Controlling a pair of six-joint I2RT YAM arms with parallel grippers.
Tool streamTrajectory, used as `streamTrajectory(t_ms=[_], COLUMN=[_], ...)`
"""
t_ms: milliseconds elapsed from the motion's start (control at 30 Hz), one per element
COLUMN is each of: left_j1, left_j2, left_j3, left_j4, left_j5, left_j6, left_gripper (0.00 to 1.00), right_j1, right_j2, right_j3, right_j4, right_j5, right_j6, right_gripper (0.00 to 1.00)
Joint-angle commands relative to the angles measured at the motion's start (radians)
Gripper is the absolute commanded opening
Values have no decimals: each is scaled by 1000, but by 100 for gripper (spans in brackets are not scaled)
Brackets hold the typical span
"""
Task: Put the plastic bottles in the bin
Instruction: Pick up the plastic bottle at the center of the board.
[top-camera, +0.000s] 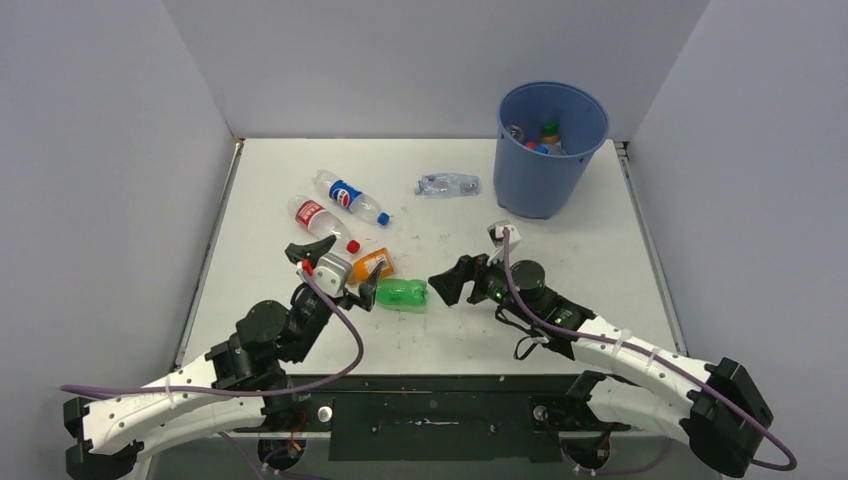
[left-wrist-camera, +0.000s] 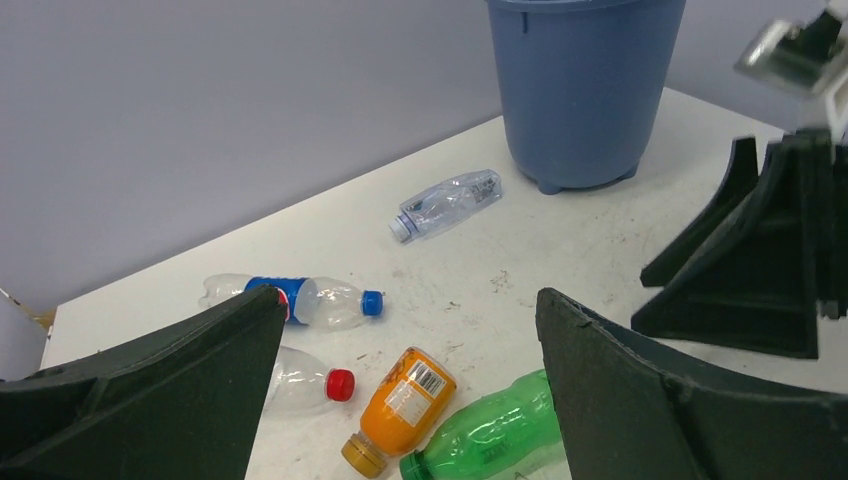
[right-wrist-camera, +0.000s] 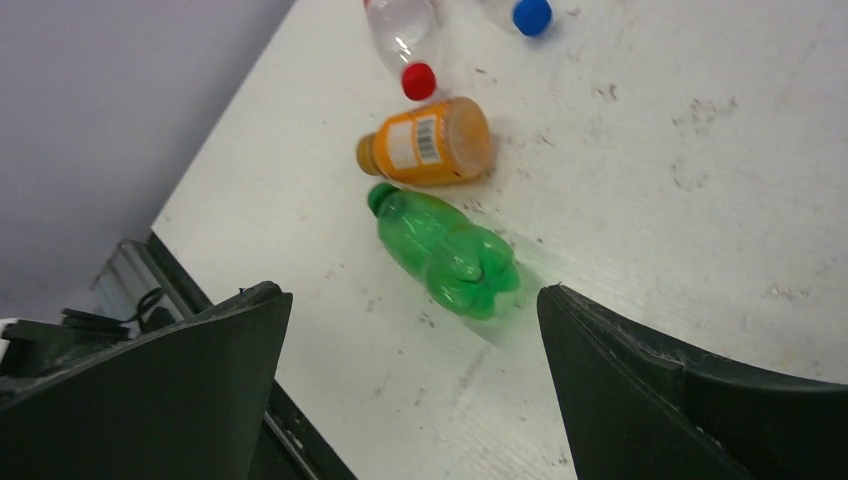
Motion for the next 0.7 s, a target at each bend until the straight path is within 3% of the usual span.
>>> streamTrajectory(t_ms=[0,133,333,667], left_j1=[-2,-1,0,0], left_j2=[-3,22,83,32], left_j3=[16,-18,-18,-32], left_j4=[24,49,45,75], left_j5=[-10,5,17,17], left_j6=[-17,22,34,26], left_gripper=[96,96,96,96], right_j1=[-6,-8,-5,20], right_j2=[28,190,305,510], right_j3=[-156,-135,-120,209], right_j4=[363,394,525,189], right_j5=[76,23,-15,-144], right_j6=[16,-40,-109,-390], right_gripper=[100,100,95,92])
